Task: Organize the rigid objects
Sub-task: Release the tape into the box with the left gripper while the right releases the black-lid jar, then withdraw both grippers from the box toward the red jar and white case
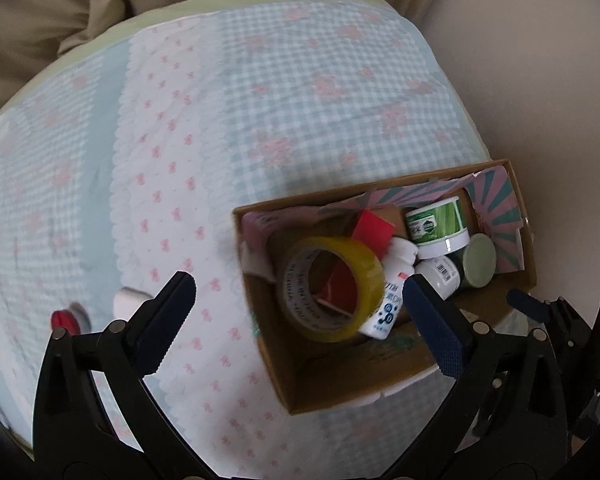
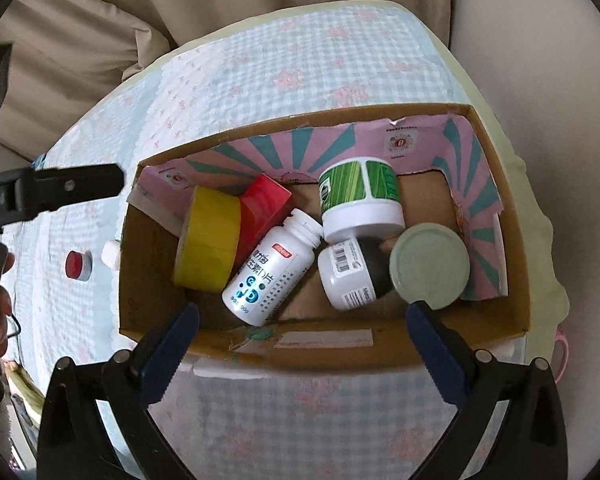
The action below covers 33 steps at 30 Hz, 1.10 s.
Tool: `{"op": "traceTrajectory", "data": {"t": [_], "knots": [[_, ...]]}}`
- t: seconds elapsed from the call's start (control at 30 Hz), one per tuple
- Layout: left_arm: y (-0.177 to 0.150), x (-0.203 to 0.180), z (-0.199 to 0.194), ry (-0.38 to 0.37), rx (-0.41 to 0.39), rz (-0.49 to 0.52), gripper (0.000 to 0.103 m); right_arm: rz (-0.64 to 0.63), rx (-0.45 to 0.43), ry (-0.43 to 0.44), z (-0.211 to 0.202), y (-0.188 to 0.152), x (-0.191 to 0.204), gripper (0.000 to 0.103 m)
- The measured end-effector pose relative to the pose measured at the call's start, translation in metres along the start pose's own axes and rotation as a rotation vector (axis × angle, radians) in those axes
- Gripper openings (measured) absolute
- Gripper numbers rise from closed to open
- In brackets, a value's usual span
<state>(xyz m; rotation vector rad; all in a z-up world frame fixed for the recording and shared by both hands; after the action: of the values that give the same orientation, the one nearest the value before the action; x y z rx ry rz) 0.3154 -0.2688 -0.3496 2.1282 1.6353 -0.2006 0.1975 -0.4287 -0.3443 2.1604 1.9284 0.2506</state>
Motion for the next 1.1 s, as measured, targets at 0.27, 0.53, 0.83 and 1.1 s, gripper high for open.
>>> {"op": "traceTrajectory", "data": {"t": [0.27,0.53,0.83,1.1], "knots": [[-0.018,0.004,-0.030,0.005,-0.028,-0.007,0.103,0.001,-0.027,-0.017,-0.018,-0.007,0.001,0.103],[-0.048,0.004,-0.079,-0.007,-0.088,-0.001,0.103,0.003,-0.091,-0.030,-0.062,-0.014,0.013,0.103],[-0.105,0.033,-0.172,0.031,-0.191,0.003,0.103,0.025,-0.137,-0.064,-0.132,-0.031,0.048,0.103],[-0.158,0.095,-0.246,0.113,-0.281,-0.006,0.103,0.008,-0.218,-0.085,-0.187,-0.043,0.112,0.103]]}}
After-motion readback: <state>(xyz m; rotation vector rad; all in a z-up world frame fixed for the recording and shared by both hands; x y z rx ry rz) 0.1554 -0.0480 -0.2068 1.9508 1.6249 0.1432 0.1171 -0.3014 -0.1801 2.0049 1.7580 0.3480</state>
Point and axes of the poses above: each gripper's, at about its wrist camera, not at the fingertips, and z roughly the way its jaws point, x to its left, y to its top, the point moved 3 cm from there along z, roughly the way its jaws point, and after that the axes turned 15 degrees about -y, right-handed, at the moved point
